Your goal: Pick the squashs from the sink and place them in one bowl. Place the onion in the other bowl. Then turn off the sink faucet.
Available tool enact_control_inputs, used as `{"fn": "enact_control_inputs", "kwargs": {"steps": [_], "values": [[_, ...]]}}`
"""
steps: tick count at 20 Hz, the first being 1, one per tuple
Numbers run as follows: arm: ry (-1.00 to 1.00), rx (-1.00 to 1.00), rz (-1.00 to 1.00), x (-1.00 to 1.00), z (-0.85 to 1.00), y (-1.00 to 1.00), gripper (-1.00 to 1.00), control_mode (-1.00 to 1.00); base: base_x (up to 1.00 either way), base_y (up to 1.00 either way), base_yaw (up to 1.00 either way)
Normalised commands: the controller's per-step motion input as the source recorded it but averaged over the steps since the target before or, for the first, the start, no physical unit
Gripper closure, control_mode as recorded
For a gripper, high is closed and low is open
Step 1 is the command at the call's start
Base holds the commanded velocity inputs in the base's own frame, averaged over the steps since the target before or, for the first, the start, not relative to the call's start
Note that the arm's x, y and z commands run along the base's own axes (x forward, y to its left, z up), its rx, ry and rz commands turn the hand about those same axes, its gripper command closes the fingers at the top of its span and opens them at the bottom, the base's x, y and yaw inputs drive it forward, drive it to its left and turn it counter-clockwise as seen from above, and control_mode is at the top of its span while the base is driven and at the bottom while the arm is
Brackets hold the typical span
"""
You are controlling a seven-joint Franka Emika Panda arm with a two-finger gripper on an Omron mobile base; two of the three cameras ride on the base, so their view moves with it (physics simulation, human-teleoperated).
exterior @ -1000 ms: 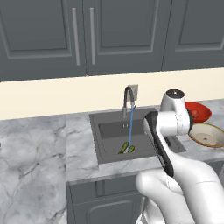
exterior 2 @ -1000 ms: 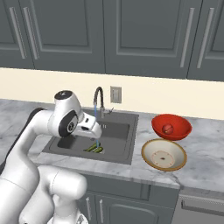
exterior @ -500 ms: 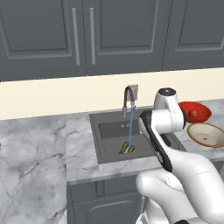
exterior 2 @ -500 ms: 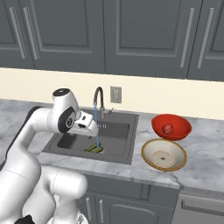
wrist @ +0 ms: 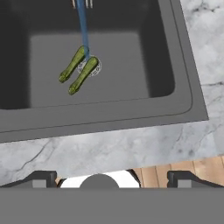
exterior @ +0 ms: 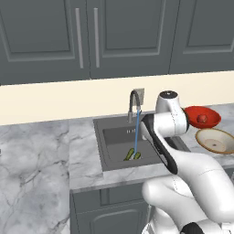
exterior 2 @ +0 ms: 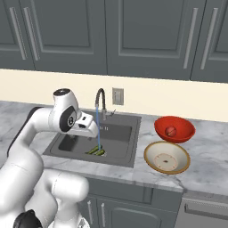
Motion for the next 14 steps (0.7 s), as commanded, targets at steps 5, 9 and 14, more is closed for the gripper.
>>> {"fn": "enact_control_inputs", "kwargs": {"steps": [5,9,14], "values": [[-0.01,0.00,0.00,0.20,-0.28,0.34,-1.00,-1.00,0.00,0.00,0.00],[0.00,0.00,0.00,0.29,-0.29,0.29,-1.00,-1.00,0.00,0.00,0.00],[0.00,0.00,0.00,0.08,-0.19,0.04,-1.00,-1.00,0.00,0.00,0.00]]}}
